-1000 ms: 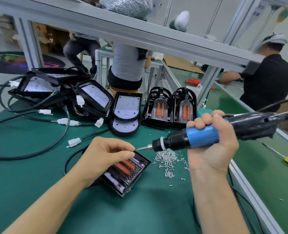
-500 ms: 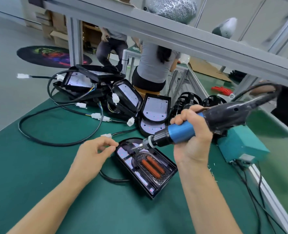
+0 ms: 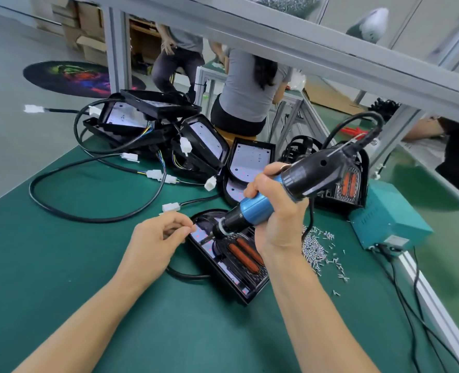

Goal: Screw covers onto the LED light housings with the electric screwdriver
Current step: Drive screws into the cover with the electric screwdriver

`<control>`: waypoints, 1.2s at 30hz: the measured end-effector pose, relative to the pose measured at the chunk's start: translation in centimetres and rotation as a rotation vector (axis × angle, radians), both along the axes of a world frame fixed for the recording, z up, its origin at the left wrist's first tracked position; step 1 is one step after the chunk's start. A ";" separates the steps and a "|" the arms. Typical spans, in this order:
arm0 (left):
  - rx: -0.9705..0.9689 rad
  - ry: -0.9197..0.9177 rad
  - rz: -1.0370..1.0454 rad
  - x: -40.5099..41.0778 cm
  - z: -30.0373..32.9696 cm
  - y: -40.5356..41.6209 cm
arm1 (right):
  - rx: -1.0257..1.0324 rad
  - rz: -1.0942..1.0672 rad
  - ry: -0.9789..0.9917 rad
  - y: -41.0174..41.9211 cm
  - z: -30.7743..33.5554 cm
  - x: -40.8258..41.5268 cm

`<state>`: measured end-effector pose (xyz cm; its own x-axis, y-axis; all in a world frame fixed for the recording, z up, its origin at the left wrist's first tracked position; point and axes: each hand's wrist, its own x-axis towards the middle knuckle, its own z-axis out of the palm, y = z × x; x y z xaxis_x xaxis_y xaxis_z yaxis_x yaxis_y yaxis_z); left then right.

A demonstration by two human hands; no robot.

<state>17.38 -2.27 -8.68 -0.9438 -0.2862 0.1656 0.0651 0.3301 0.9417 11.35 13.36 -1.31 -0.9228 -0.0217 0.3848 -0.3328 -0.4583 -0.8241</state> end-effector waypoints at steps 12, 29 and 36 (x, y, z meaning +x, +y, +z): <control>0.004 -0.040 0.021 0.1 -0.5 0.3 | 0.015 0.015 -0.019 -0.1 -0.6 0.2; 0.250 0.035 -0.130 1.1 1.7 3.4 | -0.307 -0.180 -0.046 7.2 1.2 2.0; -0.032 0.030 -0.367 -1.5 4.8 7.9 | -0.254 -0.444 0.015 12.7 1.5 3.1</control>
